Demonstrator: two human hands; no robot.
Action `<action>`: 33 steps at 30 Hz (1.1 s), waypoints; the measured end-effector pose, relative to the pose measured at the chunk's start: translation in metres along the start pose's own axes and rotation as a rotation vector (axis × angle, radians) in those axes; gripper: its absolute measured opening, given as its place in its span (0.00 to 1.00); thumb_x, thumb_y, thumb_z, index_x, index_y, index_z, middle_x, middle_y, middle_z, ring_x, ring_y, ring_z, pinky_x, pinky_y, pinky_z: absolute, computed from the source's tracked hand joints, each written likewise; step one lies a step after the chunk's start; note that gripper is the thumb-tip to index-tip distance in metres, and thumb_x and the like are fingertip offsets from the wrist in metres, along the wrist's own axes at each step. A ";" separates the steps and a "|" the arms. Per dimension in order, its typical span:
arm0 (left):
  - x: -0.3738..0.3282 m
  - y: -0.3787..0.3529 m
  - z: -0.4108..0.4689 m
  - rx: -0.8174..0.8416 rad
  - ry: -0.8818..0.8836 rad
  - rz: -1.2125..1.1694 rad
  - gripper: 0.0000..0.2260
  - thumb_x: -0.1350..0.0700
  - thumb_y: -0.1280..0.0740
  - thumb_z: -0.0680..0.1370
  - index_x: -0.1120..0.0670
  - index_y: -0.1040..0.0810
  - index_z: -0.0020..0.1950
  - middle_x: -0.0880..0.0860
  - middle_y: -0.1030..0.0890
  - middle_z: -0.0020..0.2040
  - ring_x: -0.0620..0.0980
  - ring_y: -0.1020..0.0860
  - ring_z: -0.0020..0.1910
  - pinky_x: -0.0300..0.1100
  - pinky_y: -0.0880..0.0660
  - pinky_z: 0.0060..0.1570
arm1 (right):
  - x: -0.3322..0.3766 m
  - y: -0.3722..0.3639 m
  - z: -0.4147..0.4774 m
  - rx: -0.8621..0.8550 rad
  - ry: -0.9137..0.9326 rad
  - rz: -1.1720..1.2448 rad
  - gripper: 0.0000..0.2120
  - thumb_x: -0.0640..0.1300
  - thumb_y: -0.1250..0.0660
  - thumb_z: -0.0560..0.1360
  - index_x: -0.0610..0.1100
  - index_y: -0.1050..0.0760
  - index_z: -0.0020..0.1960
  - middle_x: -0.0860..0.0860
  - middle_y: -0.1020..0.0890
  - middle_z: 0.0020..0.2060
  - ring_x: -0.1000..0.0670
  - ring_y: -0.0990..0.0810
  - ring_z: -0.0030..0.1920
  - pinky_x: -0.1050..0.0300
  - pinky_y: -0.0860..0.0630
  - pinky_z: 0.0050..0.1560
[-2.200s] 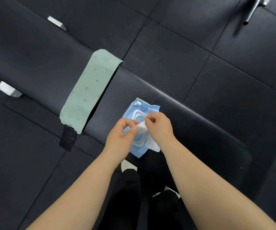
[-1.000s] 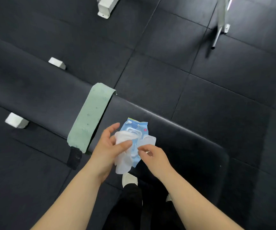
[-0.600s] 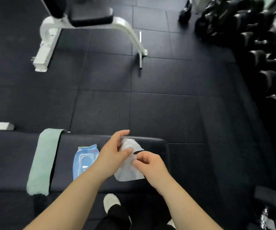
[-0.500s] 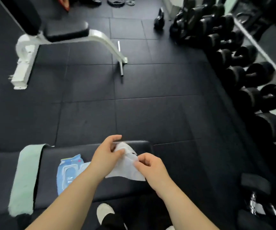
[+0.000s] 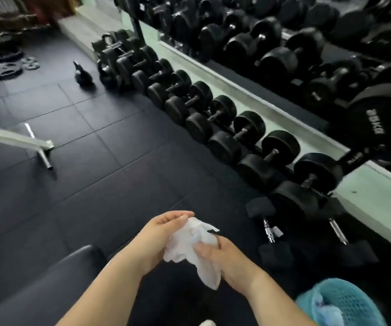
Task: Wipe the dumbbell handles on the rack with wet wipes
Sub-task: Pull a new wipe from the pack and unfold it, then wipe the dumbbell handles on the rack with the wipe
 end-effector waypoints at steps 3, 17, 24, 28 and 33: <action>0.003 -0.041 0.022 0.024 0.055 0.014 0.06 0.59 0.38 0.77 0.56 0.23 0.52 0.53 0.17 0.39 0.48 0.19 0.34 0.38 0.22 0.31 | 0.003 0.059 -0.022 -0.185 0.016 0.019 0.10 0.52 0.34 0.69 0.49 0.19 0.48 0.50 0.15 0.45 0.52 0.18 0.49 0.60 0.24 0.51; 0.063 -0.187 0.128 0.416 0.452 0.116 0.17 0.47 0.39 0.74 0.58 0.20 0.51 0.54 0.17 0.43 0.50 0.20 0.46 0.45 0.27 0.51 | -0.027 0.219 -0.056 -0.620 0.018 0.332 0.09 0.41 0.41 0.77 0.44 0.21 0.49 0.50 0.16 0.45 0.54 0.19 0.50 0.62 0.25 0.51; -0.028 -0.222 0.237 0.330 0.120 0.274 0.10 0.61 0.40 0.78 0.63 0.22 0.41 0.56 0.18 0.34 0.49 0.20 0.33 0.37 0.22 0.34 | -0.008 0.301 -0.008 -0.752 -0.048 0.318 0.11 0.45 0.39 0.76 0.44 0.22 0.55 0.50 0.17 0.51 0.53 0.21 0.55 0.52 0.28 0.63; -0.074 -0.245 0.284 0.355 0.028 0.394 0.10 0.59 0.39 0.78 0.60 0.22 0.40 0.55 0.19 0.36 0.51 0.22 0.38 0.40 0.27 0.40 | 0.018 0.335 0.019 -0.794 0.007 0.384 0.08 0.41 0.38 0.75 0.41 0.21 0.45 0.46 0.18 0.43 0.51 0.21 0.44 0.60 0.23 0.45; -0.101 -0.287 0.319 0.577 0.059 0.488 0.10 0.54 0.31 0.68 0.57 0.21 0.46 0.52 0.16 0.39 0.47 0.19 0.41 0.35 0.24 0.42 | 0.039 0.379 0.033 -0.851 0.062 0.525 0.10 0.37 0.40 0.76 0.43 0.22 0.40 0.51 0.20 0.31 0.55 0.23 0.32 0.64 0.29 0.31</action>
Point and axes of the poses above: each hand's wrist, its own z-axis towards the middle knuckle, its own y-axis out of the back of the hand, x = y × z, the point moved 8 cm from there along z, towards the middle knuckle
